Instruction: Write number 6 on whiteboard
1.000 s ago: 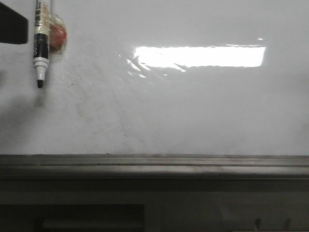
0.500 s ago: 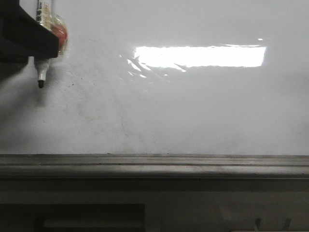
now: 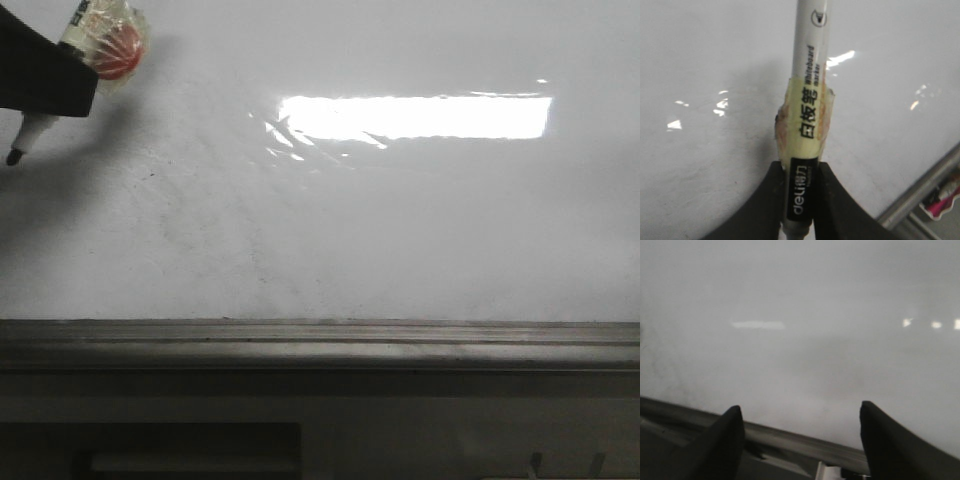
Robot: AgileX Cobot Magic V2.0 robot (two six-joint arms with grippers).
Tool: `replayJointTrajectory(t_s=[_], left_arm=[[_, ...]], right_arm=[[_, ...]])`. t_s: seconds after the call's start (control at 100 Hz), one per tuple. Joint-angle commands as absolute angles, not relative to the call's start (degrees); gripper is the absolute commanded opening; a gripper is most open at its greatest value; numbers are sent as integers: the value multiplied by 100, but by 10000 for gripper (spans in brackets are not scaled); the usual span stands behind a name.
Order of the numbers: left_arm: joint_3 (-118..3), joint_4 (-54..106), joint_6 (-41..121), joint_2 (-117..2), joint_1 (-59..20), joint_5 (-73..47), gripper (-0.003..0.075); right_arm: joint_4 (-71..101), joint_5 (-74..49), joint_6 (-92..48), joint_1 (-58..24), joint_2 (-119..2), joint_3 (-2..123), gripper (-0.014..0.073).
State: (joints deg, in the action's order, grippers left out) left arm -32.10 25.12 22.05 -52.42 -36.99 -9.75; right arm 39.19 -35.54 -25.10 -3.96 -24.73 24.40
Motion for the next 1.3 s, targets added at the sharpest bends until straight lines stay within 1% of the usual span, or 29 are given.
replayJointTrajectory(t_s=[0.0, 0.09, 0.24, 0.37, 0.55, 0.68, 0.88, 1.17, 1.22, 1.29], left_arm=[[-3634, 1944, 2278, -5134, -3784, -1480, -20], [-3830, 1763, 2524, -5147, -4039, -1896, -20], [-3881, 1411, 2658, -5147, -4644, -1963, -20], [-3881, 1209, 2658, -5147, -4925, -2003, -20], [-3916, 1202, 2658, -5387, -4936, -2003, -20], [-3952, 1202, 2658, -5616, -4936, -1978, -20], [-4132, 1202, 2658, -5705, -4936, -1953, -20], [-4230, 1156, 2658, -5705, -4936, -1876, -20], [-4230, 1156, 2658, -5705, -4936, -1849, -20], [-4230, 1156, 2658, -5705, -4936, -1835, -20]], right_arm=[[4835, -3764, -3394, -486, -2901, 2837, 447], [5502, -4255, -4084, -596, -3468, 3115, 447], [6491, -4793, -4987, -705, -4406, 3649, 447], [6748, -5331, -5173, -723, -5080, 4223, 447], [6737, -6006, -5275, -968, -6019, 5002, 447], [6672, -6099, -5275, -1425, -6556, 5540, 447], [6453, -5826, -5275, -2135, -7224, 6112, 447], [6465, -5915, -5275, -2409, -7814, 6555, 446], [6465, -5968, -5275, -2409, -7882, 6582, 426], [6455, -6035, -5301, -2409, -7908, 6594, 349]])
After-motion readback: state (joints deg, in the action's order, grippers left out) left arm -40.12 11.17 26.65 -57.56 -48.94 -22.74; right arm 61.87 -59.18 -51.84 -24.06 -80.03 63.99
